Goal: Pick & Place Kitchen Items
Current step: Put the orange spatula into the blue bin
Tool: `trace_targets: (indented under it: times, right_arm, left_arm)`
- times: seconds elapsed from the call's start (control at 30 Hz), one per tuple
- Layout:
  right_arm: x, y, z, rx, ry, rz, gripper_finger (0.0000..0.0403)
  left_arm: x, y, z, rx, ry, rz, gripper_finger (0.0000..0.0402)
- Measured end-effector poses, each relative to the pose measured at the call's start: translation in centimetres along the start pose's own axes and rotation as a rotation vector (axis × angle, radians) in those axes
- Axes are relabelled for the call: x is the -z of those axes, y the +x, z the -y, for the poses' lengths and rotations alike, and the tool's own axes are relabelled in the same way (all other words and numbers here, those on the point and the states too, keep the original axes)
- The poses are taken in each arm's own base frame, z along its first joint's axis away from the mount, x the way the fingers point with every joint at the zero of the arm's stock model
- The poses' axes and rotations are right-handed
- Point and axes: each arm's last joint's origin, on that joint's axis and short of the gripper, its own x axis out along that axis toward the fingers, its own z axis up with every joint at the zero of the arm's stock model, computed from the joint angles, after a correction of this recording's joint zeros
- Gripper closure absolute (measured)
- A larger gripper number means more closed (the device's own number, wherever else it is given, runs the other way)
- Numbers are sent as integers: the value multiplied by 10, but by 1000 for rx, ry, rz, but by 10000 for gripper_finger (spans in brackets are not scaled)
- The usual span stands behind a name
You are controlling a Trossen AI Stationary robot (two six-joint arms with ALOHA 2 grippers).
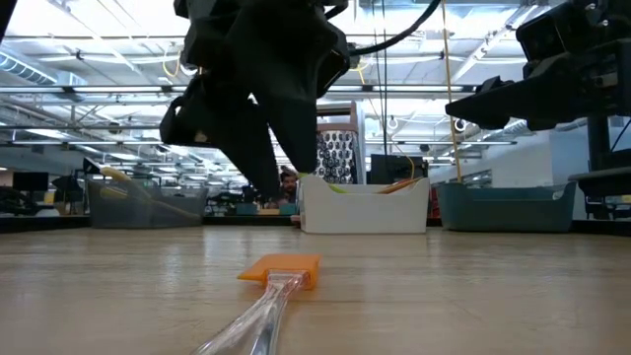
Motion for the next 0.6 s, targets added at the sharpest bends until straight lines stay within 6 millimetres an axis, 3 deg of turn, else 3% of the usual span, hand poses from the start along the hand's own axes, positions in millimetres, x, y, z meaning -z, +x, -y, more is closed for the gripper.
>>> trace_targets:
  times: [0.27,0.6]
  right_arm:
    - [1,0,0,-6,-2,-13,177]
    - [3,0,0,-8,-5,-29,177]
  left_arm:
    - [2,20,-6,-36,-101,9,173]
    - [2,39,-8,-59,-182,59,165]
